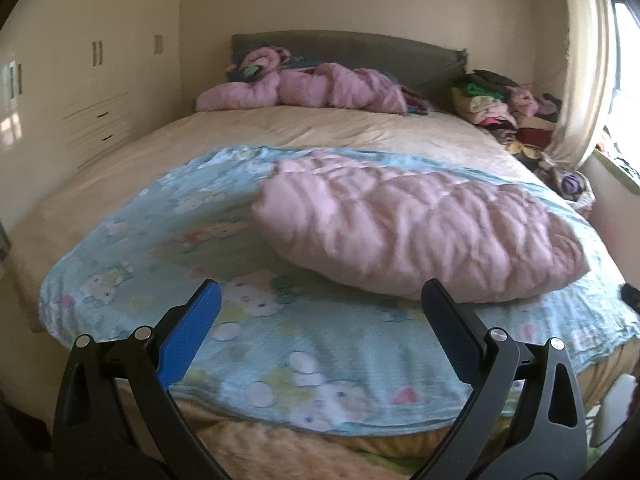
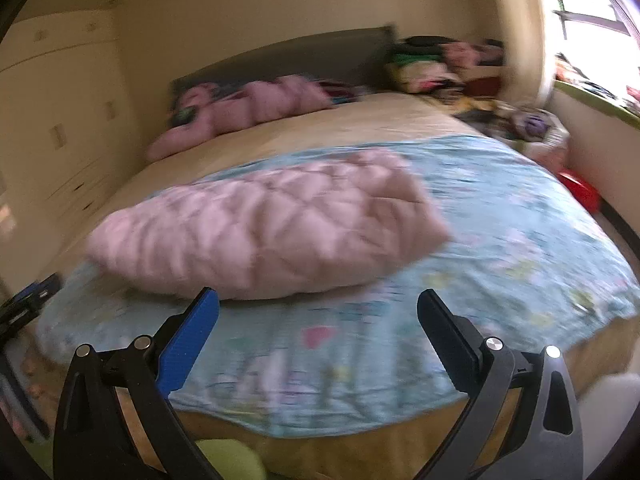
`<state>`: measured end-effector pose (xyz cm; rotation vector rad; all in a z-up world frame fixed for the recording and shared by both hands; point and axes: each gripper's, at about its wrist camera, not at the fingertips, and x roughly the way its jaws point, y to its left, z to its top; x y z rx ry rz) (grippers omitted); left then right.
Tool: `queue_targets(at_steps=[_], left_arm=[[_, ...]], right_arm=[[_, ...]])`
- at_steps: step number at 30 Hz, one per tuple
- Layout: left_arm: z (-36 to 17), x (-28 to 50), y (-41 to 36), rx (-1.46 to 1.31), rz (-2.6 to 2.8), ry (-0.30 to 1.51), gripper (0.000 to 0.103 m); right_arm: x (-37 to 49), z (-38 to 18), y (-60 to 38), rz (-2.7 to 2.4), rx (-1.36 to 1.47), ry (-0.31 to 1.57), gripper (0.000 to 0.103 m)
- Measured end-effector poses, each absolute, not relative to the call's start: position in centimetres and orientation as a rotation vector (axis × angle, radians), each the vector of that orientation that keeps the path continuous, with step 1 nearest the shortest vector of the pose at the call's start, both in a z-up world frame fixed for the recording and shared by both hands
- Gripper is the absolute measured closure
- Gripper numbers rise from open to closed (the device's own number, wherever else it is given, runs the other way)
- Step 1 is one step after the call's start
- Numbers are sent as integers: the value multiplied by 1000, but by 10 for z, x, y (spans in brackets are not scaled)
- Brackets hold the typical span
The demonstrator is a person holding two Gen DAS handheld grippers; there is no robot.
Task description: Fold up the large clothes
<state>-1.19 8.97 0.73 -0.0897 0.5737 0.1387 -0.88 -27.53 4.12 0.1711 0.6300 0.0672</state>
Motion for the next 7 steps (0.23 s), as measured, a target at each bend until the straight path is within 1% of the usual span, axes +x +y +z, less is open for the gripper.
queue_targets(at_steps=[2, 4, 7], left_arm=[[5, -8, 115, -98, 166, 592, 9], [2, 1, 161, -105, 239, 614, 9], [-2, 25, 242, -125, 364, 641, 9]], right_arm=[[-18, 35, -307, -60, 194, 619, 4], [-28, 22, -347, -206, 218, 623, 4], [-55, -14, -432, -497, 268, 681, 4]])
